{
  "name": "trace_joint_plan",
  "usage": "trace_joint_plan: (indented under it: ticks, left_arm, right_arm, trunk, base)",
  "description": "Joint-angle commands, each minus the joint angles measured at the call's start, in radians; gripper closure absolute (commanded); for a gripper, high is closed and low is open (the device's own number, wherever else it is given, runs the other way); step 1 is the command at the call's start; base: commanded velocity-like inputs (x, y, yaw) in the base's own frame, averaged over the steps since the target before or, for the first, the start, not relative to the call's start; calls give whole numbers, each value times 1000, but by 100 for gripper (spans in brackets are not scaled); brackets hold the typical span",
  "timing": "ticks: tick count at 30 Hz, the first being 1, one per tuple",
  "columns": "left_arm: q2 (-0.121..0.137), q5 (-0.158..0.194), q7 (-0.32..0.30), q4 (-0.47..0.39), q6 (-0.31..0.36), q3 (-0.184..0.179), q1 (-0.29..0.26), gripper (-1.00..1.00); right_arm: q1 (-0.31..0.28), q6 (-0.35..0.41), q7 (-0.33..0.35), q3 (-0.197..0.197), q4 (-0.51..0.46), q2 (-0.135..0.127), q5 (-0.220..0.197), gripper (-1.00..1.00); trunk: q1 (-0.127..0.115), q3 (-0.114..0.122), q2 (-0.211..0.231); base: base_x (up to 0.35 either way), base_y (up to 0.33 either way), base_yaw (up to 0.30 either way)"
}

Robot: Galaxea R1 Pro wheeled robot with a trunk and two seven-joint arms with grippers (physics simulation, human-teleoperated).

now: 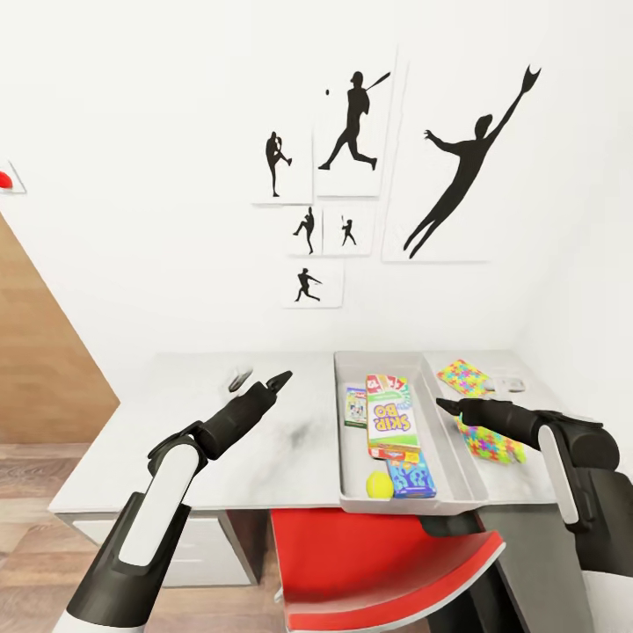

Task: Put all the toys in the child's room - the three board games (two on the bed and one on the table), the two jigsaw puzzles on the table, and the tennis ball on the table - inside the toy box on the table in the child's room.

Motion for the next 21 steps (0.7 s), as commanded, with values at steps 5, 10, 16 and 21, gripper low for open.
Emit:
trace_joint_plan:
  ticks: [5, 10, 16, 21]
  left_arm:
    - [0, 11, 9, -2, 2, 0, -1, -100]
    - [0, 13, 6, -2, 2, 1, -1, -100]
    - [1, 18, 3, -2, 3, 2, -1, -100]
    - [2, 19, 2, -1, 3, 3, 0, -100]
  right_arm:
    - [-2, 7, -2, 0, 2, 0, -8, -100]
    - [-3, 7, -2, 0, 3, 0, -7, -100]
    - [-3, 7, -2, 0, 3, 0, -6, -100]
    - [-3, 7, -2, 0, 4, 0, -5, -100]
  trunk:
    - [1, -2, -2]
    - [1, -2, -2]
    - [1, -2, -2]
    - [1, -2, -2]
  base:
    - [68, -45, 0]
    - [24, -16, 0]
    - [26, -7, 0]
    - [136, -25, 0]
